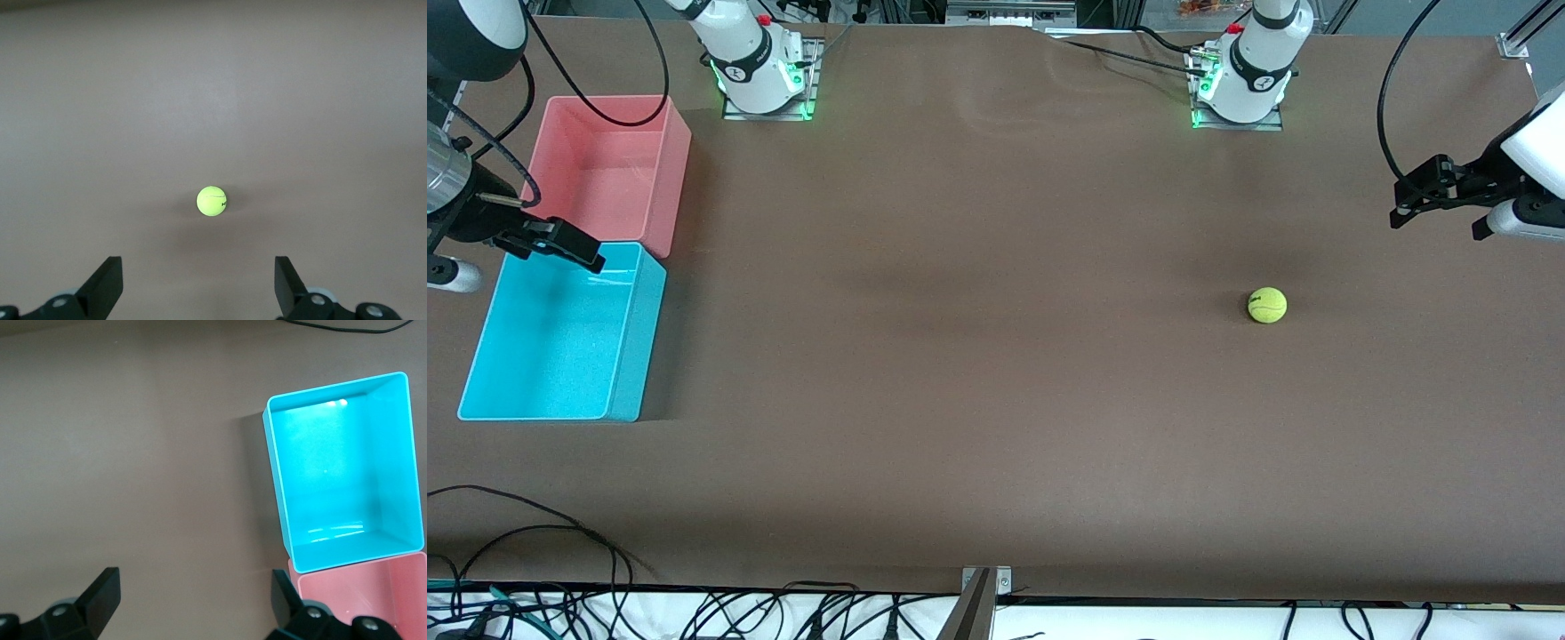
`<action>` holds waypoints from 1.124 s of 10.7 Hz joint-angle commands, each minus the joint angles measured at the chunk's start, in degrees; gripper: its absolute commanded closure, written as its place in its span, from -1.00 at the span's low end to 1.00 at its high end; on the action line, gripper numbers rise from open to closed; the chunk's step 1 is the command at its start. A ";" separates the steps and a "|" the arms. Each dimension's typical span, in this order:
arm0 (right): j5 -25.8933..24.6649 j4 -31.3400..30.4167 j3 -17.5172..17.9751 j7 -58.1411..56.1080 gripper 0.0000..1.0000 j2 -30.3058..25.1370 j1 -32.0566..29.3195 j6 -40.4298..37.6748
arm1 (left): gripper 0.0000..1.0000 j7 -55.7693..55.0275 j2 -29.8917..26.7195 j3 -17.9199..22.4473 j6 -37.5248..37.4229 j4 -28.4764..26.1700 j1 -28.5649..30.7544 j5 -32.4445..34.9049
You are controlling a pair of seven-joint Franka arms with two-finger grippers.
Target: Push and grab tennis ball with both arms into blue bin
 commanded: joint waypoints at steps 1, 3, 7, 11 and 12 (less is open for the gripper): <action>-0.34 1.20 0.29 -0.97 -1.00 0.39 -0.54 -0.80 | -1.00 -0.40 0.77 -0.16 -1.26 1.96 -0.18 0.98; -0.34 1.20 0.29 -0.88 -1.00 0.39 -0.54 -0.80 | -1.00 -0.40 0.77 -0.16 -1.26 1.96 -0.27 0.90; -0.34 1.20 0.21 -0.88 -1.00 0.39 -0.63 -0.71 | -1.00 -0.40 0.77 -0.16 -1.26 1.96 -0.27 0.98; -0.43 1.29 0.03 -0.79 -1.00 0.48 -0.89 -0.19 | -1.00 -0.49 0.77 -0.16 -1.26 1.96 -0.18 0.90; -0.25 1.29 -0.32 -0.79 -1.00 0.74 -1.68 -0.19 | -1.00 -0.40 0.77 -0.16 -1.26 1.96 -0.27 0.90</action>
